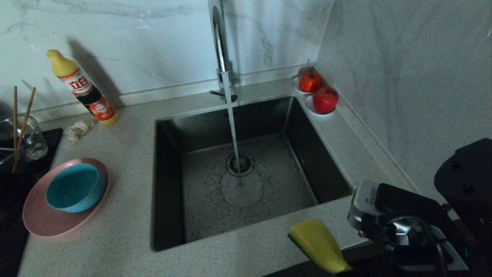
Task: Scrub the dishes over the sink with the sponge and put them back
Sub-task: Pick up a bowl and the sponge
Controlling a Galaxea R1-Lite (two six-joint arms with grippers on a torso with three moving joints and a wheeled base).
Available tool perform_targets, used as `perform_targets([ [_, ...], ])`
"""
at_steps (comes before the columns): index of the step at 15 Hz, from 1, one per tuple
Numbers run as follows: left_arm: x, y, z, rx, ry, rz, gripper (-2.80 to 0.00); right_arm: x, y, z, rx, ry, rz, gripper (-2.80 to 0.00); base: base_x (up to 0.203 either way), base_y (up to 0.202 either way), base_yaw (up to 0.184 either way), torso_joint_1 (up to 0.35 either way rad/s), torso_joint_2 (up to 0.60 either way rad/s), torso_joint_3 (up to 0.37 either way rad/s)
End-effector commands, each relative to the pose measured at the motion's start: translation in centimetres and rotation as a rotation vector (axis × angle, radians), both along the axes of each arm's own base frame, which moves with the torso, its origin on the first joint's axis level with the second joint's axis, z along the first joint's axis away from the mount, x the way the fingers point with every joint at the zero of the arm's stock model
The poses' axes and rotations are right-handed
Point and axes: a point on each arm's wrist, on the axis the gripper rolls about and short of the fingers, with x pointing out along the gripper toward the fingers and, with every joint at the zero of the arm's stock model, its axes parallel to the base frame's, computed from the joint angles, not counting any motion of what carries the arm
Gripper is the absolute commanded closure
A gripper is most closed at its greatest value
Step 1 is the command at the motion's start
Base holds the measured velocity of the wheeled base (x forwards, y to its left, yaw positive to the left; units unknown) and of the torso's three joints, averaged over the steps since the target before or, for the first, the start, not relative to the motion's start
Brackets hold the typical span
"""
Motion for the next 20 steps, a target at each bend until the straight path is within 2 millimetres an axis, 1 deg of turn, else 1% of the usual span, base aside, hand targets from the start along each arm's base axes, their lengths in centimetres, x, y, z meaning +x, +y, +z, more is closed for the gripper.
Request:
perform_targets([
  [1,0.0,0.0,0.0,-0.003,0.005,0.011,0.0,0.2,0.4,-0.3,-0.013,0.008,0.0,0.0,0.0,0.0,0.0,0.0,0.0,0.0],
  [2,-0.1,0.0,0.4,0.0,-0.003,0.015,0.0,0.2,0.3,-0.6,-0.024,0.011,0.0,0.0,0.0,0.0,0.0,0.0,0.0,0.0],
  [3,-0.3,0.0,1.4,0.0,-0.022,0.021,0.0,0.2,0.3,-1.0,-0.037,0.019,0.003,0.0,0.0,0.0,0.0,0.0,0.0,0.0],
  [4,-0.3,0.1,3.0,-0.007,-0.028,0.03,0.0,0.1,0.1,-1.2,-0.04,0.019,0.004,0.0,0.0,0.0,0.0,0.0,0.0,0.0],
  [6,0.3,0.1,7.3,-0.032,-0.031,0.064,0.0,0.1,0.1,-0.8,-0.023,0.007,0.004,0.0,0.0,0.0,0.0,0.0,0.0,0.0],
  [7,0.9,0.2,8.6,-0.028,-0.005,0.106,0.0,0.1,0.1,-0.6,-0.017,0.003,0.001,0.0,0.0,0.0,0.0,0.0,0.0,0.0],
  [9,2.5,0.4,11.3,-0.002,0.032,0.216,0.0,0.2,0.1,-0.9,-0.02,0.016,-0.006,0.0,0.0,0.0,0.0,0.0,0.0,0.0],
  [11,4.5,0.6,14.7,0.007,0.048,0.268,0.0,0.2,0.2,-0.8,-0.022,0.014,-0.01,0.0,0.0,0.0,0.0,0.0,0.0,0.0],
  [12,5.8,0.7,16.6,0.012,0.055,0.295,0.0,0.3,0.3,-0.7,-0.02,0.007,-0.006,0.0,0.0,0.0,0.0,0.0,0.0,0.0],
  [13,7.5,0.8,17.7,0.023,0.097,0.322,0.0,0.4,0.4,-0.4,-0.011,0.0,-0.006,0.0,0.0,0.0,0.0,0.0,0.0,0.0],
  [14,9.6,0.9,18.5,0.037,0.165,0.35,0.0,0.4,0.5,-0.2,-0.004,-0.003,-0.007,0.0,0.0,0.0,0.0,0.0,0.0,0.0],
  [15,11.7,1.0,18.7,0.053,0.244,0.371,0.0,0.5,0.6,-0.2,-0.005,-0.002,-0.007,0.0,0.0,0.0,0.0,0.0,0.0,0.0],
  [17,16.1,1.5,18.2,0.07,0.396,0.414,0.0,0.8,1.0,0.1,0.002,-0.006,-0.01,0.0,0.0,0.0,0.0,0.0,0.0,0.0],
  [20,22.4,3.4,17.1,0.033,0.549,0.509,0.0,1.0,1.1,0.4,0.006,-0.018,-0.016,0.0,0.0,0.0,0.0,0.0,0.0,0.0],
])
